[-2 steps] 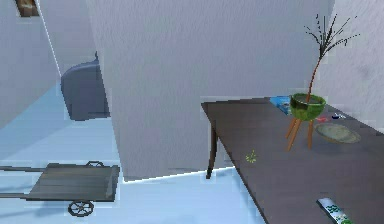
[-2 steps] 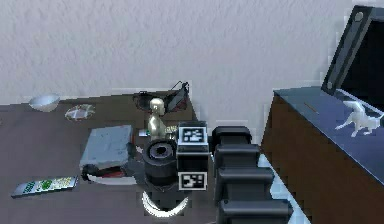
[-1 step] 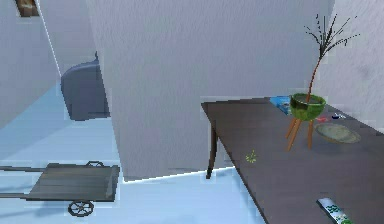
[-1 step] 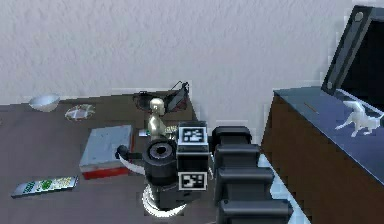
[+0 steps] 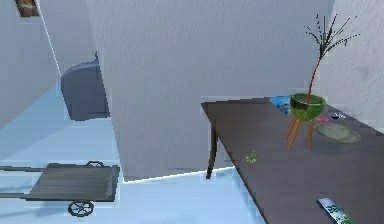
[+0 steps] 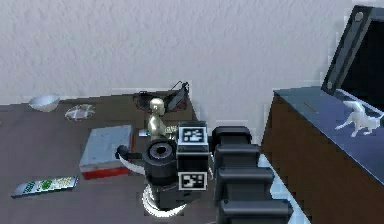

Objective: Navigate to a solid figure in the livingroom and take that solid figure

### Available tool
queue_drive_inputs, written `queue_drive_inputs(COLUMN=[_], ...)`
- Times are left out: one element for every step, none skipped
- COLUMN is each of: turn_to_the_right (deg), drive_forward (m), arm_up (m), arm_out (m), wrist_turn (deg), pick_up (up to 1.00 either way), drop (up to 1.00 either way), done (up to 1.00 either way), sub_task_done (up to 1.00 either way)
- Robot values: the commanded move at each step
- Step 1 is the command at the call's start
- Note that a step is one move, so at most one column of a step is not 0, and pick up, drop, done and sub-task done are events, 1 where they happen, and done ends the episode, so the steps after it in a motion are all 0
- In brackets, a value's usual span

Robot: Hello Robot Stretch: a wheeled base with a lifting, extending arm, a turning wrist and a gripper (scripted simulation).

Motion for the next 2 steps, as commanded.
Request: queue_drive_inputs(turn_to_the_right=[0.0, 0.0], drive_forward=[0.0, 0.0], arm_up=[0.02, 0.0], arm_out=[0.0, 0.0], wrist_turn=[0.0, 0.0], pick_up=[0.0, 0.0], drop=[0.0, 0.0], done=[0.0, 1.0], sub_task_done=[0.0, 0.0])
